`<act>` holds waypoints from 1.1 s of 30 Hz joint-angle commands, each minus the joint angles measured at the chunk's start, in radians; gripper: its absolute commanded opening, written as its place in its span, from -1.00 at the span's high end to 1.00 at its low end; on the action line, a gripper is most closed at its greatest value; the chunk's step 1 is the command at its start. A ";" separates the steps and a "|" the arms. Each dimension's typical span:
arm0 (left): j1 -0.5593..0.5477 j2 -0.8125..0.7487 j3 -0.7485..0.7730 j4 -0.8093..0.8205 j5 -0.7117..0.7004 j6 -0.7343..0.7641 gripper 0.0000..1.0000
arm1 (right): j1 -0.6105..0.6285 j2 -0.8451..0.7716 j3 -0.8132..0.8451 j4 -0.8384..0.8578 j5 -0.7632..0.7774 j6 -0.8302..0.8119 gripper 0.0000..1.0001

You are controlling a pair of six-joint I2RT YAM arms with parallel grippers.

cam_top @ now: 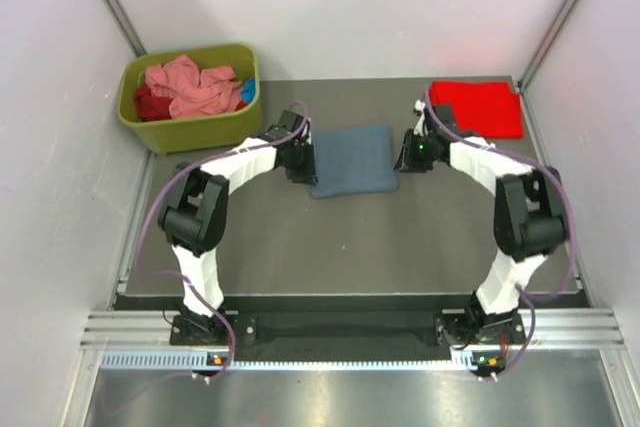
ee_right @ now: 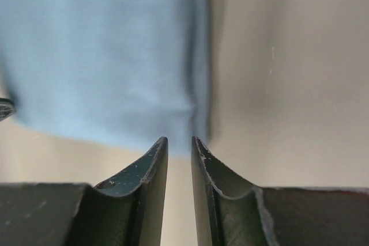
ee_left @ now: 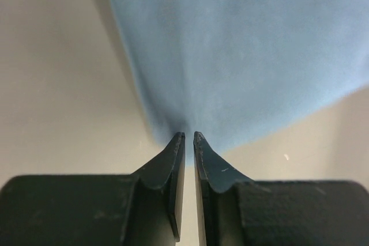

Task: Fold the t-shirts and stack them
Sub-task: Fold the tshirt

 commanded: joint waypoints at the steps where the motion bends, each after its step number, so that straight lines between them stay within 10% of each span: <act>1: -0.009 -0.170 0.084 -0.104 -0.031 0.023 0.66 | 0.039 -0.207 0.013 -0.079 0.086 -0.024 0.51; 6: -0.013 -0.347 0.070 -0.087 0.073 0.013 0.63 | 0.097 -0.420 -0.011 -0.184 0.172 -0.019 0.39; 11: -0.015 -0.605 -0.031 0.037 0.145 -0.003 0.50 | 0.143 -0.635 -0.008 -0.222 0.212 0.005 -0.42; 12: -0.016 -0.672 -0.072 0.080 0.145 -0.005 0.35 | 0.146 -0.664 -0.011 -0.218 0.215 0.028 -0.59; 13: -0.015 -0.741 -0.130 0.112 0.150 0.004 -0.23 | 0.151 -0.759 -0.031 -0.210 0.253 0.078 -0.99; 21: -0.015 -0.809 -0.163 0.053 0.148 0.030 -0.88 | 0.149 -0.870 -0.057 -0.221 0.303 0.093 -0.99; 33: -0.015 -0.852 -0.209 0.076 0.155 0.033 -0.93 | 0.149 -0.886 -0.064 -0.202 0.303 0.074 -0.99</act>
